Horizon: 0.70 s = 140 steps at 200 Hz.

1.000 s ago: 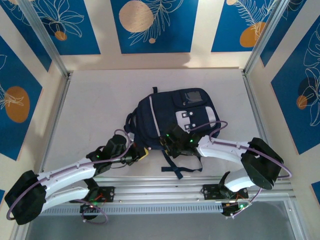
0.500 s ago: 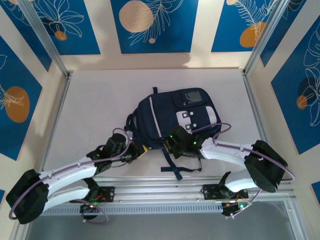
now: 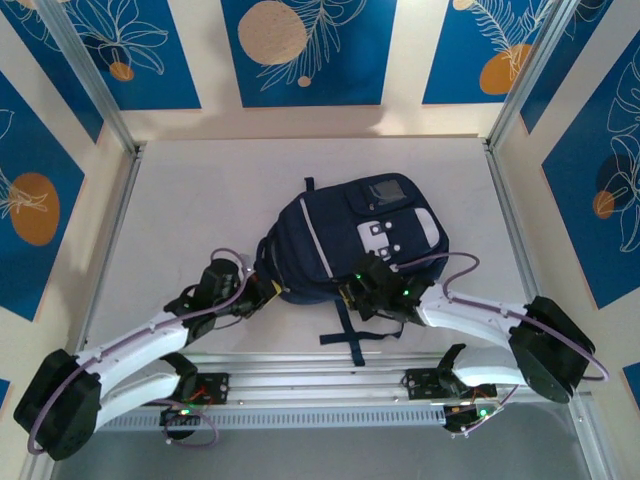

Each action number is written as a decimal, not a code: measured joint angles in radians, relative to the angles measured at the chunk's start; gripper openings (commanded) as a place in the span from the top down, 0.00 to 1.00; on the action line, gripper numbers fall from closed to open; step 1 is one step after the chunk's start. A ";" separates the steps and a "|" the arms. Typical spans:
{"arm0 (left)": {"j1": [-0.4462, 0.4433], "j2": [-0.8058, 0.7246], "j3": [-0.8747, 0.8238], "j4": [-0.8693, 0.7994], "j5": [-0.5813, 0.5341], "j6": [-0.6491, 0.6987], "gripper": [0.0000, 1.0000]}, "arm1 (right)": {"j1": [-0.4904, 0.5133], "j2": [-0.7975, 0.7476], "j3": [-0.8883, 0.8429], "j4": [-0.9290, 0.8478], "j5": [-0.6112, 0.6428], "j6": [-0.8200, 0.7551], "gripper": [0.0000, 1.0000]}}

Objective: Pack books, pencil case, and school supplies into a backpack

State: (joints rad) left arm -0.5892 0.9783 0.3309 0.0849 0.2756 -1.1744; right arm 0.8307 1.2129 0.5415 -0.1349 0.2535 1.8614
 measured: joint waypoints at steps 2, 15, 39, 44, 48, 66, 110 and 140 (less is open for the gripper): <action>0.003 0.003 0.002 0.000 0.001 0.005 1.00 | -0.003 -0.004 -0.001 -0.003 -0.002 -0.006 1.00; 0.021 0.024 0.012 -0.001 0.017 0.025 1.00 | -0.018 -0.021 -0.007 -0.015 -0.014 -0.031 1.00; 0.040 0.071 0.056 -0.016 0.038 0.066 1.00 | -0.057 -0.045 -0.010 -0.045 -0.045 -0.099 1.00; 0.045 0.079 0.066 -0.021 0.039 0.077 1.00 | -0.068 -0.051 -0.010 -0.058 -0.051 -0.120 1.00; 0.050 0.087 0.074 -0.026 0.038 0.085 1.00 | -0.076 -0.056 -0.010 -0.068 -0.054 -0.135 1.00; 0.071 0.119 0.102 -0.034 0.040 0.112 1.00 | -0.113 -0.085 -0.012 -0.117 -0.065 -0.201 1.00; 0.092 0.204 0.129 -0.026 0.072 0.154 1.00 | -0.236 -0.196 -0.045 -0.220 -0.113 -0.367 1.00; 0.094 0.271 0.169 -0.020 0.085 0.181 1.00 | -0.343 -0.225 -0.041 -0.303 -0.143 -0.519 1.00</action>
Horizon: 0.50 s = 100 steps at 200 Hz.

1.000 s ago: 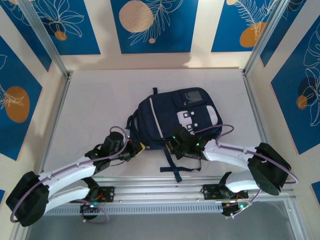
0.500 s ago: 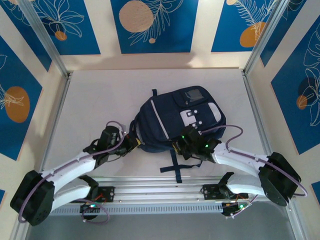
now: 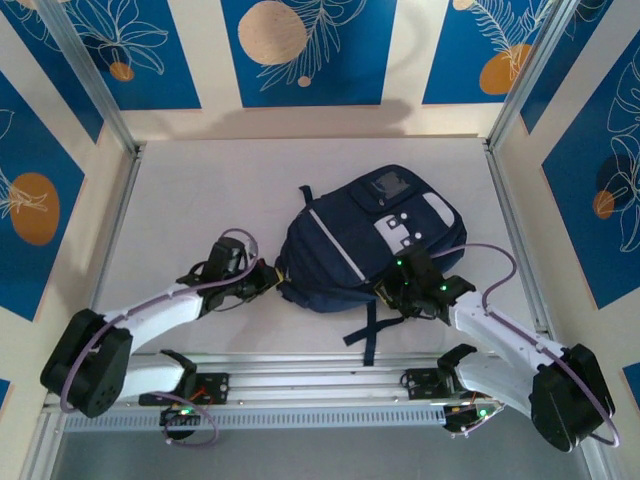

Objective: Pack books, pencil case, and school supplies into a backpack

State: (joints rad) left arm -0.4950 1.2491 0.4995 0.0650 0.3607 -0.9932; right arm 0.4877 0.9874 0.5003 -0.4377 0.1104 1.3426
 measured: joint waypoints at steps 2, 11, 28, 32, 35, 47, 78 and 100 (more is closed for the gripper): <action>0.000 0.003 0.002 0.000 0.000 0.002 1.00 | -0.009 0.000 0.001 -0.005 -0.001 -0.014 1.00; 0.000 0.024 0.017 0.004 0.005 0.010 1.00 | -0.046 0.000 0.006 -0.025 -0.013 -0.066 1.00; 0.000 0.065 0.039 0.024 0.024 0.014 1.00 | -0.124 0.012 0.023 -0.058 -0.037 -0.161 1.00; 0.000 0.079 0.044 0.032 0.031 0.016 1.00 | -0.140 0.019 0.029 -0.066 -0.041 -0.182 0.99; 0.000 0.087 0.047 0.036 0.034 0.016 1.00 | -0.151 0.024 0.034 -0.071 -0.043 -0.194 0.96; 0.000 0.124 0.059 0.063 0.056 0.017 1.00 | -0.193 0.051 0.058 -0.096 -0.052 -0.248 0.75; 0.004 0.182 0.066 0.130 0.066 0.003 1.00 | -0.218 0.076 0.160 -0.223 0.024 -0.343 0.41; -0.001 0.179 0.066 0.139 0.067 -0.014 1.00 | -0.097 0.051 0.275 -0.327 0.073 -0.348 0.40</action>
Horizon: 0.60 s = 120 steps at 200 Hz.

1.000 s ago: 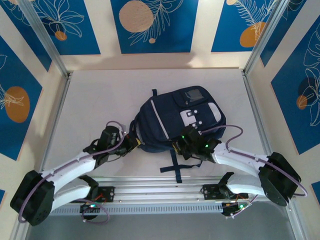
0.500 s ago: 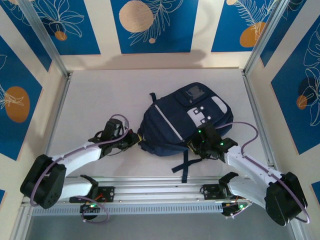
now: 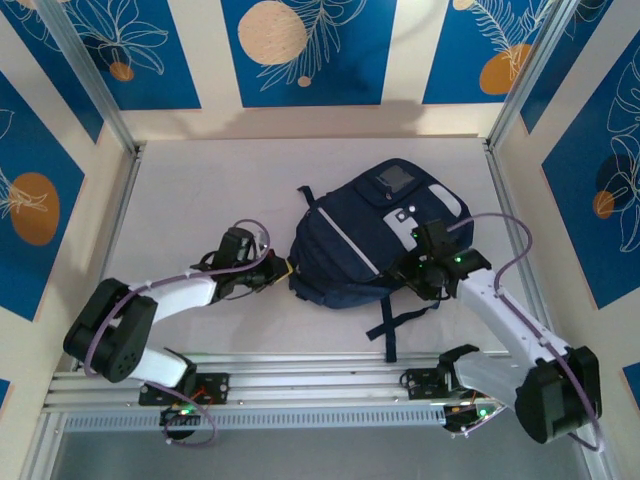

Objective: Pack books, pencil case, and school supplies into a backpack

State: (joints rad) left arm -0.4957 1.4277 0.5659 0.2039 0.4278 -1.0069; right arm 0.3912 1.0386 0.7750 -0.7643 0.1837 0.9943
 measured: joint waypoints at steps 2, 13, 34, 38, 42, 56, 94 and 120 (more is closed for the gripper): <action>0.000 -0.001 0.000 0.000 0.000 -0.002 1.00 | 0.015 -0.006 0.011 -0.007 0.001 0.002 0.40; -0.011 -0.015 0.000 -0.002 -0.003 -0.008 1.00 | 0.102 -0.036 0.057 -0.033 0.003 0.029 0.43; -0.040 -0.074 0.000 -0.010 -0.018 -0.018 1.00 | 0.234 -0.060 0.099 -0.052 -0.008 0.123 0.48; -0.047 -0.089 0.000 -0.011 -0.020 -0.021 1.00 | 0.252 -0.058 0.101 -0.054 -0.010 0.141 0.48; -0.053 -0.100 0.000 -0.011 -0.025 -0.023 1.00 | 0.275 -0.050 0.101 -0.054 -0.012 0.168 0.48; -0.080 -0.143 0.000 -0.014 -0.045 -0.035 1.00 | 0.341 -0.013 0.095 -0.050 -0.016 0.261 0.48; -0.169 -0.198 0.000 -0.056 -0.099 -0.057 1.00 | 0.469 0.034 0.010 0.045 -0.009 0.529 0.36; -0.220 -0.216 -0.001 -0.072 -0.121 -0.069 1.00 | 0.487 0.033 -0.023 0.114 0.032 0.684 0.31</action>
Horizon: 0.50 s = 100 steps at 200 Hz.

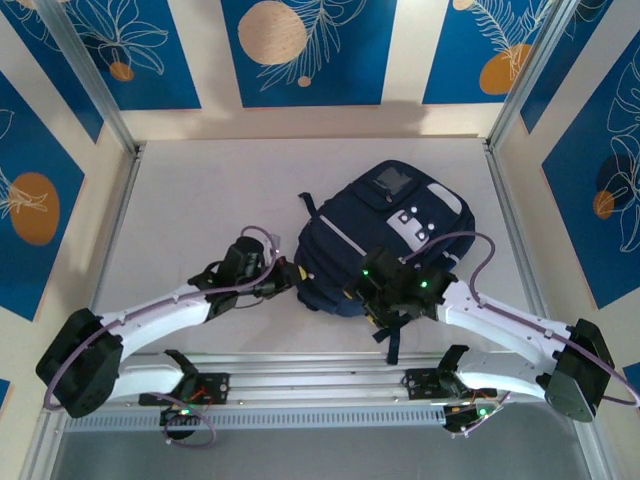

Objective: Pack books, pencil case, and school supplies into a backpack

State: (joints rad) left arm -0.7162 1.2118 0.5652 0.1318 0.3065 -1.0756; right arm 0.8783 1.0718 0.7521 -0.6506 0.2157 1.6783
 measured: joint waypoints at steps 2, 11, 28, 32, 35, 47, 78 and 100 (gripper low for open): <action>-0.003 -0.001 0.000 0.000 -0.002 -0.001 1.00 | 0.001 0.000 -0.002 0.006 0.002 0.008 0.31; -0.013 -0.003 0.000 -0.001 -0.008 -0.007 1.00 | 0.003 0.002 -0.003 0.030 0.017 0.054 0.31; -0.034 -0.006 0.000 -0.002 -0.027 -0.017 1.00 | 0.012 0.023 -0.002 0.080 0.036 0.116 0.31; -0.039 -0.006 0.000 -0.002 -0.029 -0.018 1.00 | 0.016 0.032 -0.001 0.089 0.039 0.130 0.31; -0.043 -0.006 0.000 -0.002 -0.032 -0.019 1.00 | 0.018 0.039 0.000 0.092 0.042 0.138 0.31; -0.058 -0.006 0.000 -0.002 -0.040 -0.022 1.00 | 0.030 0.076 0.011 0.102 0.047 0.174 0.30; -0.079 -0.011 0.000 -0.009 -0.055 -0.026 1.00 | 0.036 0.172 0.053 0.106 0.045 0.250 0.30; -0.082 -0.013 0.000 -0.015 -0.058 -0.026 1.00 | 0.036 0.209 0.069 0.090 0.048 0.287 0.35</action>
State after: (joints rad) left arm -0.7979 1.1984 0.5648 0.1165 0.2481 -1.1011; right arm 0.9146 1.2808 0.8215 -0.5606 0.2634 1.9656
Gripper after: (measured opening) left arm 0.036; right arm 0.678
